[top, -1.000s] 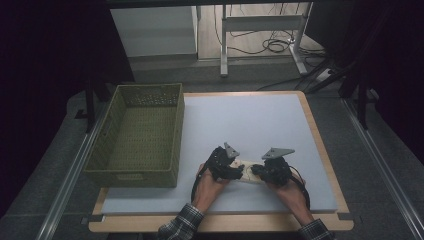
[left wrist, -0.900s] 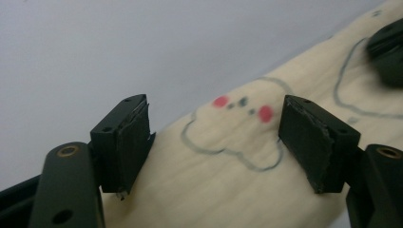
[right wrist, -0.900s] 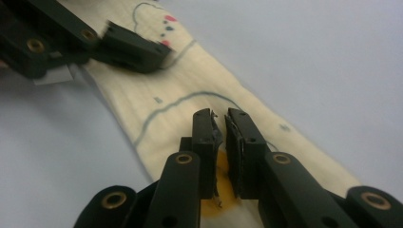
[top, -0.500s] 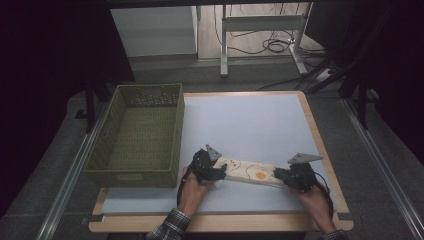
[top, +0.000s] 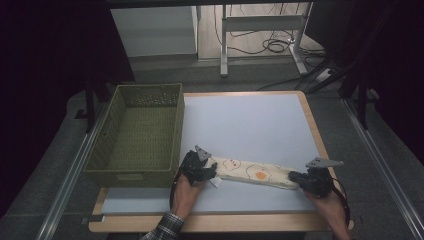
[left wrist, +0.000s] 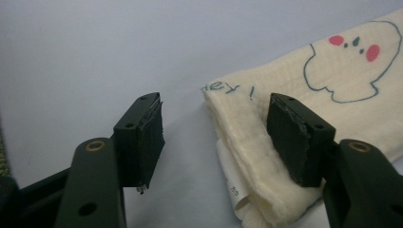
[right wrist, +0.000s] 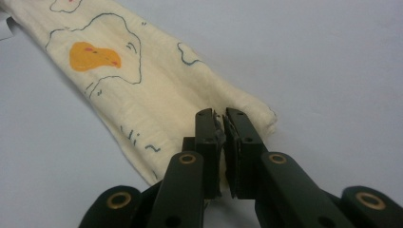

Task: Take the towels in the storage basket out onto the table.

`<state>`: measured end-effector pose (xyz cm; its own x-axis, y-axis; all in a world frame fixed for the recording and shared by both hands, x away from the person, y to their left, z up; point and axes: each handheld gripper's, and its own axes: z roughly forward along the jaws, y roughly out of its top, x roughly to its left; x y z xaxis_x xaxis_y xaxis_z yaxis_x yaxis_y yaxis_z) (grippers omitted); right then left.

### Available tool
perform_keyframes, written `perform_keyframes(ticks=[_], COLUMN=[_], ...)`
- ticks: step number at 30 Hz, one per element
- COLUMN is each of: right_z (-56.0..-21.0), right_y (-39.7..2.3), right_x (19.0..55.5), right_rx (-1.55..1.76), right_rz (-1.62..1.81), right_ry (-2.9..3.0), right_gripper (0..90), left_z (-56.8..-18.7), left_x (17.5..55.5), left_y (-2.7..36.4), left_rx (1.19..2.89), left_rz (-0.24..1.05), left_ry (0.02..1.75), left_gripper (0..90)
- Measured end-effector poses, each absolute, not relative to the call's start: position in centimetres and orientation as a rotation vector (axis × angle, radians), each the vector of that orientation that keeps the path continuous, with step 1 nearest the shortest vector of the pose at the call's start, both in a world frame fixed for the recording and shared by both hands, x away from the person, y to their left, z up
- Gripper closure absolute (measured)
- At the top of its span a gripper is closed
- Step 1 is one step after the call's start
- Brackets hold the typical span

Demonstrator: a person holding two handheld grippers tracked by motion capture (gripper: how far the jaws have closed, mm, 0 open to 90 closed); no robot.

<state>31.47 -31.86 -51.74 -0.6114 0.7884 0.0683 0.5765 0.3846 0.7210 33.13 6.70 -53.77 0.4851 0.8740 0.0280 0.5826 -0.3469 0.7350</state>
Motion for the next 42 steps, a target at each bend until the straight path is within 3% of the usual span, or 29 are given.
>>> perform_keyframes(ticks=[4, 11, 16, 21, 28, 33, 38, 42], right_z=[-51.0, -48.9, -49.1, -50.5, -51.7, -51.8, -51.6, -51.3], right_y=[-31.6, -32.7, -33.2, -32.7, -32.6, -32.9, -32.8, -33.0], right_x=[31.2, 31.7, 32.9, 34.1, 34.7, 34.6, 34.5, 34.2], right_rx=[1.175, 1.171, 1.188, 1.165, 1.138, 1.170, 1.191, 1.199], right_rz=[1.061, 1.069, 1.065, 1.031, 1.042, 1.088, 1.085, 1.102], right_ry=[2.371, 2.317, 2.315, 2.375, 2.450, 2.497, 2.519, 2.515], right_gripper=[78.6, 75.9, 70.8, 64.0, 65.2, 79.2, 83.2, 84.0], left_z=[-53.0, -51.8, -52.8, -54.1, -54.2, -54.1, -54.2, -54.0], left_x=[32.2, 30.2, 29.8, 30.2, 30.6, 30.8, 30.8, 31.0], left_y=[6.6, 7.0, 7.7, 7.8, 7.7, 7.6, 7.5, 7.6], left_rx=[2.027, 1.991, 1.982, 1.968, 1.947, 1.945, 1.927, 1.932], left_rz=[0.562, 0.540, 0.492, 0.457, 0.397, 0.334, 0.277, 0.282], left_ry=[1.178, 1.155, 1.215, 1.271, 1.295, 1.285, 1.255, 1.236], left_gripper=[46.1, 50.9, 49.2, 41.6, 44.6, 59.3, 80.5, 83.4])
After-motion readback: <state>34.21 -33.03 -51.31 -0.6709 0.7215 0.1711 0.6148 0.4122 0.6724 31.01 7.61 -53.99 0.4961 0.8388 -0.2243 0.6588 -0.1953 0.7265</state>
